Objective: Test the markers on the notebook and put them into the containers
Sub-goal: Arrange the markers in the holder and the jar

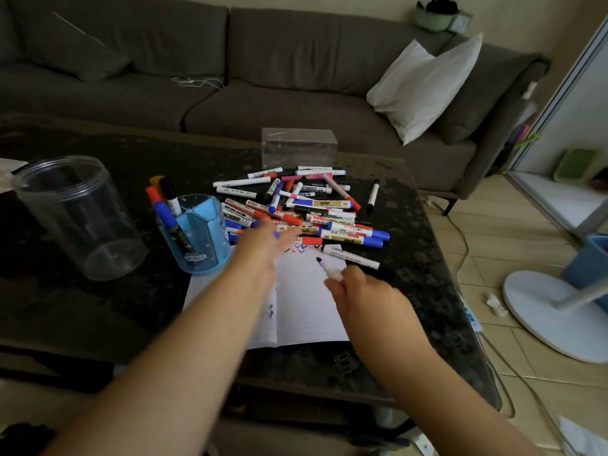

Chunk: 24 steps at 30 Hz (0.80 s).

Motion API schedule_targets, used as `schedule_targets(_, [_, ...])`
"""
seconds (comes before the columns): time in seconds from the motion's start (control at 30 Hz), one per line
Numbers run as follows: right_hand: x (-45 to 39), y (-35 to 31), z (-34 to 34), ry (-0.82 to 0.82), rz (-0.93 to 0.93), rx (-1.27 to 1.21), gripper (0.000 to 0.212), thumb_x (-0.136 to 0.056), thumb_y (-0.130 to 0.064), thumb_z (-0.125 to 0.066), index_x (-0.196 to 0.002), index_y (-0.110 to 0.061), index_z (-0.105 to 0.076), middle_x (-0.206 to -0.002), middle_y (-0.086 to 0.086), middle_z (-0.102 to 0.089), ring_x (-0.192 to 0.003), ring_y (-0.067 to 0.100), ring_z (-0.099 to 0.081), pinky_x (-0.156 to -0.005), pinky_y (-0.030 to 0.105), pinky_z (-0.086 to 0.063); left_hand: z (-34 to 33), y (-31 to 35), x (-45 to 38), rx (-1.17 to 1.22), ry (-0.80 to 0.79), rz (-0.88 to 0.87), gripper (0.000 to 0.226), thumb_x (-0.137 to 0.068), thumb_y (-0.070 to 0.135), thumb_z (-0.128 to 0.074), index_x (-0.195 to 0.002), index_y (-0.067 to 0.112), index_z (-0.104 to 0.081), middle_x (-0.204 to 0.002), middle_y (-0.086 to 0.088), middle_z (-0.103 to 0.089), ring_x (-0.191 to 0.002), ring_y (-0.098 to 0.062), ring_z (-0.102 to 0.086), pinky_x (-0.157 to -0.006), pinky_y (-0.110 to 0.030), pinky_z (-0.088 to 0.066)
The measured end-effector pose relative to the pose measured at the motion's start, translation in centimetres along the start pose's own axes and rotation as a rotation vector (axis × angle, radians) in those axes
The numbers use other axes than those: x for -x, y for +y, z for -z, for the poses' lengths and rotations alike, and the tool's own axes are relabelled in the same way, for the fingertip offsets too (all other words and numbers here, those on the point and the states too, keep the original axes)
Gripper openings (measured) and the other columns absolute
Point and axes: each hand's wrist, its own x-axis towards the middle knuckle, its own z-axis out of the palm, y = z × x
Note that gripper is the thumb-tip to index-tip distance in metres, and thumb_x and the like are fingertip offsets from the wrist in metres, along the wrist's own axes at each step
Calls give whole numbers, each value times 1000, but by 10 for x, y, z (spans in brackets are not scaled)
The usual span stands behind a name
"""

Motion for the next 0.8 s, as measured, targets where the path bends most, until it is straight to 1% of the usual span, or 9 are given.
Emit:
schedule_targets(0.07, [2,13,-2,-111,-205,-282,34,-99,-42,-37,-91,-15,-54,-71,-1,-56,-57,14,-50,-47,25,-36,16,13,-6,93,-80,47,25,-101,31,-36,-111,16,-52,-98,-5,-71,-118,-19,-56,-112,-39,-24])
schedule_targets(0.13, [-5,22,0,-192,-355,-601,36,-99,-43,-36,-90,-17,-59,-68,0,-58,-55,9,-50,-49,19,-37,18,14,-5,20,-208,58,28,-101,35,-33,-96,17,-54,-104,-4,-71,-118,-18,-56,-112,-43,-18])
schedule_targets(0.27, [-22,16,0,-312,-493,-1213,28,-101,-29,-38,-115,-13,-57,-77,3,-59,-61,11,-50,-62,27,-46,20,-3,-1,-74,-201,27,32,-98,37,-39,-95,17,-64,-114,-3,-62,-105,-18,-55,-97,-39,-40])
schedule_targets(0.37, [-30,13,-3,-380,-531,-1467,35,-100,-17,-43,-135,-18,-44,-100,9,-64,-65,15,-56,-64,27,-52,32,-19,-6,-467,-63,-130,26,-94,40,-48,-111,25,-62,-102,5,-59,-92,-11,-53,-88,-32,-44])
schedule_targets(0.43, [-36,13,-8,-364,-552,-1559,36,-98,-11,-46,-130,-27,-48,-106,13,-63,-62,15,-58,-62,27,-55,40,-32,-10,-620,-51,-251,25,-90,32,-58,-114,24,-62,-96,10,-61,-93,-9,-56,-90,-32,-44])
schedule_targets(0.53, [-49,12,-18,-325,-643,-1733,22,-99,-10,-44,-111,-14,-63,-103,19,-65,-63,15,-63,-62,28,-56,49,-45,-20,-699,-39,-357,23,-84,17,-68,-106,18,-65,-99,4,-66,-95,-14,-61,-89,-29,-47])
schedule_targets(0.63, [-64,14,-31,-313,-699,-1915,23,-98,-2,-43,-109,-6,-63,-88,18,-72,-69,19,-69,-63,30,-58,52,-53,-32,-828,2,-486,19,-84,13,-66,-102,19,-62,-100,4,-62,-92,-12,-57,-79,-19,-40])
schedule_targets(0.73, [-75,13,-49,-340,-584,-1786,26,-95,4,-44,-111,-9,-59,-78,8,-69,-67,13,-65,-68,30,-56,50,-62,-40,-957,-64,-592,15,-90,19,-59,-105,19,-56,-98,4,-59,-87,-11,-55,-72,-16,-39])
schedule_targets(0.8, [-81,12,-62,-321,-494,-1546,11,-97,-13,-49,-103,-13,-58,-70,3,-59,-64,11,-55,-70,28,-51,51,-72,-46,-1035,-110,-645,17,-92,24,-55,-108,20,-54,-101,1,-60,-90,-13,-55,-77,-22,-43])
